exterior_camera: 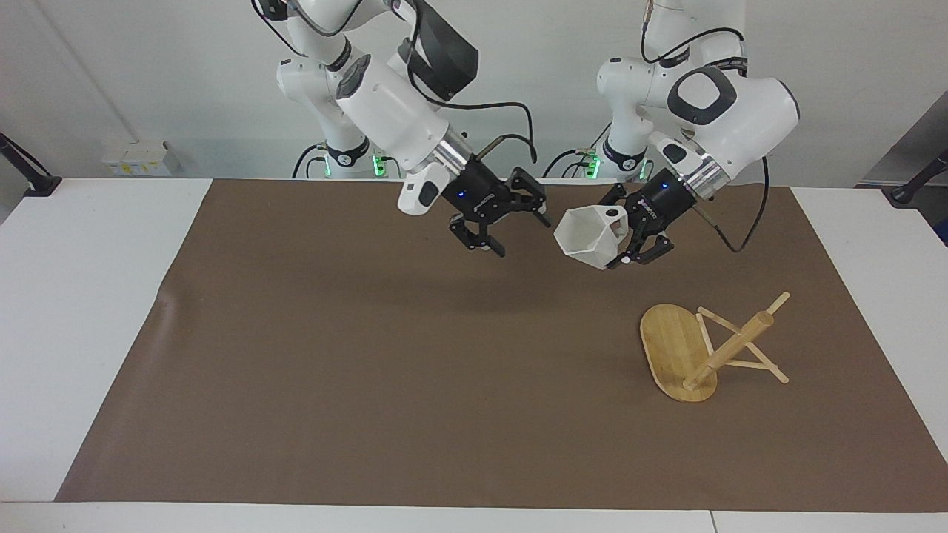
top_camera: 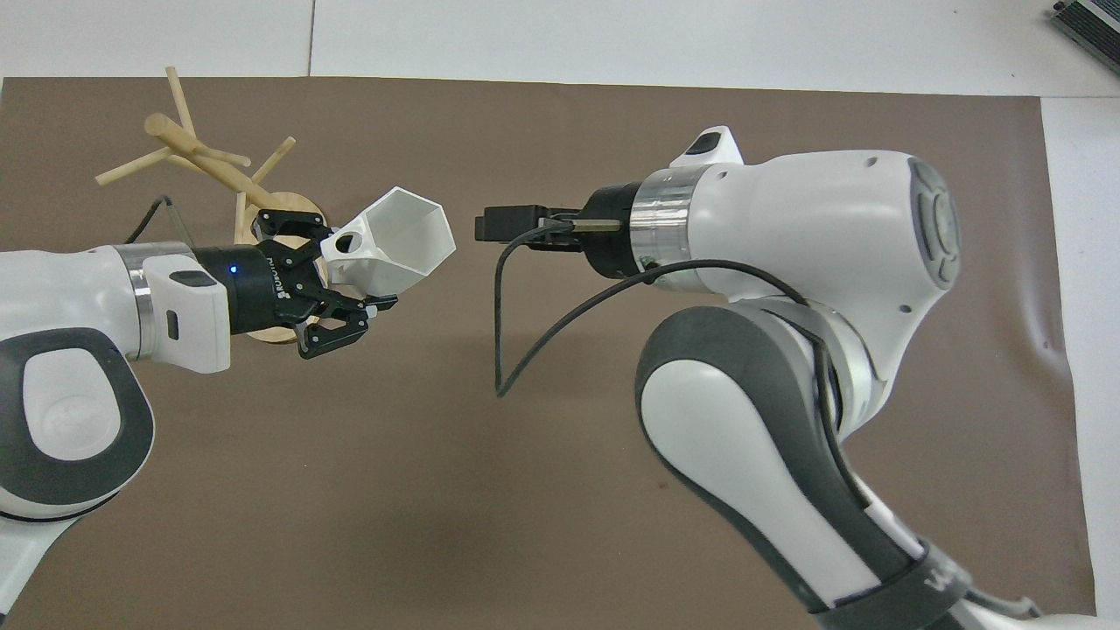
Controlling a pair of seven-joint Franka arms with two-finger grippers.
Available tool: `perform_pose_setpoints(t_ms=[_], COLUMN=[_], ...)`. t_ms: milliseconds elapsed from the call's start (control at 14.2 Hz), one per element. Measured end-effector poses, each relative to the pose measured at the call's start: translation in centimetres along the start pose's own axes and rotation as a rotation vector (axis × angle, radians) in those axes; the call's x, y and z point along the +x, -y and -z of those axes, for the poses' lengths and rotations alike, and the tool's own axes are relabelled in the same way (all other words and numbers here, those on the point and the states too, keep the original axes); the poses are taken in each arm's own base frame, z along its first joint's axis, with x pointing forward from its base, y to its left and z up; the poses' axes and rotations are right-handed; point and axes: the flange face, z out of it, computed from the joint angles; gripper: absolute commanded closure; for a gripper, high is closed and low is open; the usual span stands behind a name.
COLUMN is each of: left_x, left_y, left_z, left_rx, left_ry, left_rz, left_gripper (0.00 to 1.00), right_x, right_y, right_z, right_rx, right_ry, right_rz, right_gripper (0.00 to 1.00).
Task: Hang cup on rack
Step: 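Grasp the cup with the left gripper while the right gripper releases, then carry the cup with the left gripper toward the mug tree pegs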
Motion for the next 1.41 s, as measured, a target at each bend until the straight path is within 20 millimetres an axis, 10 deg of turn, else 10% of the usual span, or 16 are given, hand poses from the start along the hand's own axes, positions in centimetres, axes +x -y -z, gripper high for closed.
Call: perform_pose_setpoints(t_ms=[282, 846, 1410], left_x=[-2.1, -4.1, -4.7], left_y=[0.6, 2.6, 4.7], left_z=[-0.4, 0.0, 0.2], left_rx=[0.079, 0.199, 0.285], left_ry=[0.012, 0.018, 0.11], left_rz=[0.113, 0.289, 0.35], left_gripper=[1.0, 1.0, 1.0], right_x=[2.8, 3.5, 0.5], right_y=[-8.2, -20.5, -20.1], right_z=[8.5, 18.7, 23.9], right_rx=[-0.302, -0.739, -0.878], right_ry=[0.014, 0.069, 0.152], right_rz=[0.038, -0.041, -0.093], right_gripper=[0.0, 0.0, 0.0])
